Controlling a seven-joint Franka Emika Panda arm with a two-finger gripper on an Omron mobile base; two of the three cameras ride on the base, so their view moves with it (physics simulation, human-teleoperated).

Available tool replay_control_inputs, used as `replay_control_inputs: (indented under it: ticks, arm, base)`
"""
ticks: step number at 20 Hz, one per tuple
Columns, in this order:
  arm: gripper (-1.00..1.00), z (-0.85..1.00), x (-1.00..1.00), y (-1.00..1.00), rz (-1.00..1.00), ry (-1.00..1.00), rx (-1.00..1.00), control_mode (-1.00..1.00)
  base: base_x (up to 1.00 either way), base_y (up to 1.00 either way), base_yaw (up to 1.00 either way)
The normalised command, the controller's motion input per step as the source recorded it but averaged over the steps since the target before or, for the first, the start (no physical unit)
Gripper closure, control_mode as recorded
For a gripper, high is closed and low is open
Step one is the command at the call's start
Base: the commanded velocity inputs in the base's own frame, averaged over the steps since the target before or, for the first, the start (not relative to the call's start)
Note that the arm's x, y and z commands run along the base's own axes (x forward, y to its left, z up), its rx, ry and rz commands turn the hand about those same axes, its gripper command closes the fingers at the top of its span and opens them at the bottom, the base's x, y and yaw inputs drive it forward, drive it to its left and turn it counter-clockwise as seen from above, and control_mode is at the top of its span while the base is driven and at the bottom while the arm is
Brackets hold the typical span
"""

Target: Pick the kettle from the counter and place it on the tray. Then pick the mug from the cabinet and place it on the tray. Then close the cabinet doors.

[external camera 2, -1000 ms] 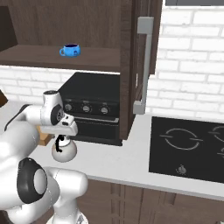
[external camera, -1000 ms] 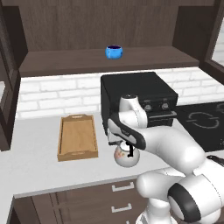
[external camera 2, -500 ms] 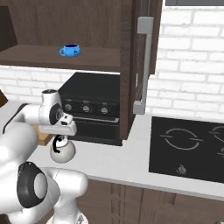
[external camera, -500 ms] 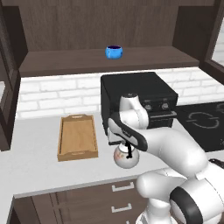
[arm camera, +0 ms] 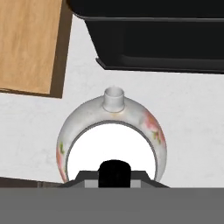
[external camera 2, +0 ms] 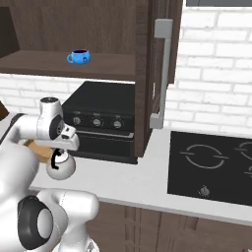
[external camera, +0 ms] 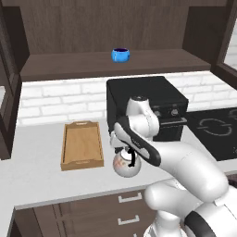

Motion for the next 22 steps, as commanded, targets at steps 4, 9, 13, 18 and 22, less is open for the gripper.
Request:
replay_control_inputs:
  ticks: [4, 9, 13, 18, 22]
  arm:
    - [1.00, 0.43, 0.00, 0.79, 0.00, -0.11, 0.14, -1.00]
    - [1.00, 0.11, 0.00, 0.80, -0.04, -0.02, -0.01, -1.00]
    - [1.00, 0.00, 0.00, 0.24, 0.00, 0.02, -0.06, -1.00]
    - [1.00, 0.26, 0.10, 0.25, 0.00, 0.00, 0.00, -1.00]
    - [1.00, 0.47, 0.18, 0.36, 0.00, 0.00, 0.00, -1.00]
  base:
    - [0.00, 0.00, 0.00]
    - [0.00, 0.00, 0.00]
    - [0.00, 0.00, 0.00]
    - [0.00, 0.00, 0.00]
    - [0.00, 0.00, 0.00]
